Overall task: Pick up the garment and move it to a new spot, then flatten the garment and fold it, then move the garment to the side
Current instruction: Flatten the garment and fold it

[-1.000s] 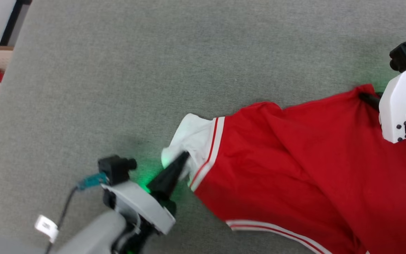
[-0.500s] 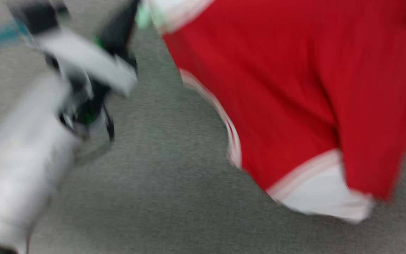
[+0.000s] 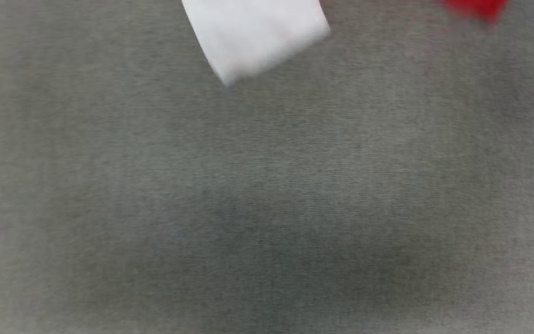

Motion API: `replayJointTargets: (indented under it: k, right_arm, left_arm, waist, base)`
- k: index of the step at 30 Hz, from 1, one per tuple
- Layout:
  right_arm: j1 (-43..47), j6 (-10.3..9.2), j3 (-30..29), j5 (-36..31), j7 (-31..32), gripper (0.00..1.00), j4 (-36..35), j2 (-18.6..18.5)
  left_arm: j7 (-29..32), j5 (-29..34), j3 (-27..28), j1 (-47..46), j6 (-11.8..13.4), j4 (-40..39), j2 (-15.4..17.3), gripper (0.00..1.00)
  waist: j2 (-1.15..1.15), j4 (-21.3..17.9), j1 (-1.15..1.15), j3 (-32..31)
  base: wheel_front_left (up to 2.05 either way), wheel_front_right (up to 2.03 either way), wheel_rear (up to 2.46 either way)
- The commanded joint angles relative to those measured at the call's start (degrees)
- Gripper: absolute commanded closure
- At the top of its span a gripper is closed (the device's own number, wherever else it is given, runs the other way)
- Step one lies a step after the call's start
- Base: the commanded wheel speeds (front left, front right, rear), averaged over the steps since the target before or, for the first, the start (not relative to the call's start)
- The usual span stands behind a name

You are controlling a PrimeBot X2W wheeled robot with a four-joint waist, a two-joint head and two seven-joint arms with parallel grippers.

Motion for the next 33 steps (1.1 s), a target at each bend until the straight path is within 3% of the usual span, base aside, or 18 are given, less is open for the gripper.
replayJointTargets:
  k: [1,4,8,16,24,33]
  right_arm:
    - [-1.5,-0.10,-0.9,-0.3,-1.2,1.00,1.0,0.0]
    - [-2.7,-0.11,-1.1,-1.2,-2.5,1.00,2.7,0.5]
    - [0.1,-0.10,1.4,-1.8,-0.8,1.00,4.3,1.1]
    - [14.7,-0.10,8.9,1.3,3.9,1.00,0.1,1.4]
    - [33.0,-0.10,14.1,9.8,10.0,1.00,-11.5,-3.8]
    - [52.6,-0.10,13.5,17.4,15.9,1.00,-27.4,-12.0]
  left_arm:
    - [-1.0,0.1,0.6,-2.3,0.2,0.7,0.5,1.00]
    - [-2.5,-0.8,1.3,-4.6,0.2,0.3,-0.2,1.00]
    - [-2.4,-1.9,-0.4,-0.5,0.2,-1.0,0.3,1.00]
    - [-1.6,-8.0,-4.2,19.9,0.2,-9.9,3.1,1.00]
    - [-3.7,-12.2,-7.6,45.0,0.1,-23.9,6.0,1.00]
    - [-4.7,-8.4,-9.6,66.5,0.1,-36.8,9.2,1.00]
  waist:
    - [0.00,-1.9,0.00,1.1]
    - [0.00,-1.8,0.00,0.7]
    - [0.00,-1.1,0.00,0.5]
    - [0.00,-0.7,0.00,-1.0]
    - [0.00,0.4,0.00,-4.8]
    - [0.00,2.4,0.00,-9.6]
  base:
    - [0.00,0.00,0.00]
    - [0.00,0.00,0.00]
    - [0.00,0.00,0.00]
    - [0.00,0.00,0.00]
    - [0.00,0.00,0.00]
    - [0.00,0.00,0.00]
